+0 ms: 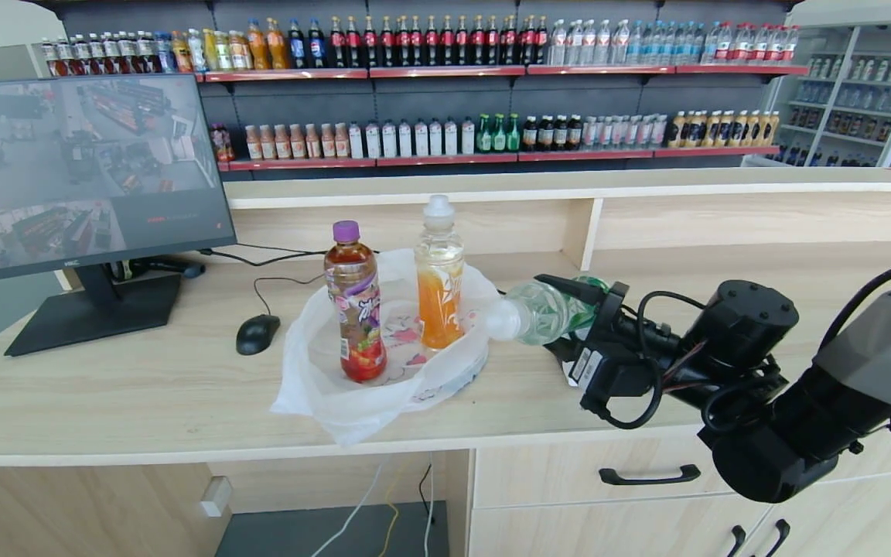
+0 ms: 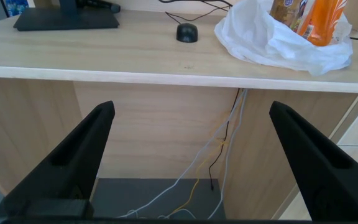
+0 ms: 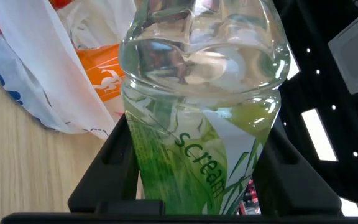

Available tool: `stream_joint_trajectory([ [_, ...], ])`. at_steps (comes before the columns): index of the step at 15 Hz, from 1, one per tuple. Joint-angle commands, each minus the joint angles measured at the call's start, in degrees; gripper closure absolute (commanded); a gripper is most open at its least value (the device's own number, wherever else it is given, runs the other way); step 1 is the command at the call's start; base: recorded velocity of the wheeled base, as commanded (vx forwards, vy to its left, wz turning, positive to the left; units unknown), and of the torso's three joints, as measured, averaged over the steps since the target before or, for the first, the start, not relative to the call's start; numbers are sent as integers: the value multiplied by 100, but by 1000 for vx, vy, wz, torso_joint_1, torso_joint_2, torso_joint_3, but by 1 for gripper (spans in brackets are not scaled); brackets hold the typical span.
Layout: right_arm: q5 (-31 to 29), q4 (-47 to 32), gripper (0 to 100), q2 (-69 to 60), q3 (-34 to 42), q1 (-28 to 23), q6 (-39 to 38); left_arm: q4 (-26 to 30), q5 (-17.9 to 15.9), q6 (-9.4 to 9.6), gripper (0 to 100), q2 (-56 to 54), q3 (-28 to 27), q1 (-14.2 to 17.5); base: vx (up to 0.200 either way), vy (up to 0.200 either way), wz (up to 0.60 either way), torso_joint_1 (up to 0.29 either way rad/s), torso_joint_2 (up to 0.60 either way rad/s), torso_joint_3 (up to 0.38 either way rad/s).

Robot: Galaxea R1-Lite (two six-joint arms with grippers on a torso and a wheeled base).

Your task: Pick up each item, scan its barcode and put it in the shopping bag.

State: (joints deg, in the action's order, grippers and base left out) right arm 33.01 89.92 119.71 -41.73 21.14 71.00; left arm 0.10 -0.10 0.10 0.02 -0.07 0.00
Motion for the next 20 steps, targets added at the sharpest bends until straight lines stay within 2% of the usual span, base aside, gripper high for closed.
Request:
stream_joint_trajectory([
  [1, 3, 8, 100, 8, -11, 4, 2, -1, 1, -1, 0, -2, -1, 0, 0, 0, 0, 0, 0, 0],
  [16, 30, 8, 100, -88, 7, 4, -16, -1, 1, -1, 0, -2, -1, 0, 0, 0, 0, 0, 0, 0],
  [20, 74, 8, 100, -528, 86, -57, -69, -1, 1, -1, 0, -2, 7, 0, 0, 0, 0, 0, 0, 0],
])
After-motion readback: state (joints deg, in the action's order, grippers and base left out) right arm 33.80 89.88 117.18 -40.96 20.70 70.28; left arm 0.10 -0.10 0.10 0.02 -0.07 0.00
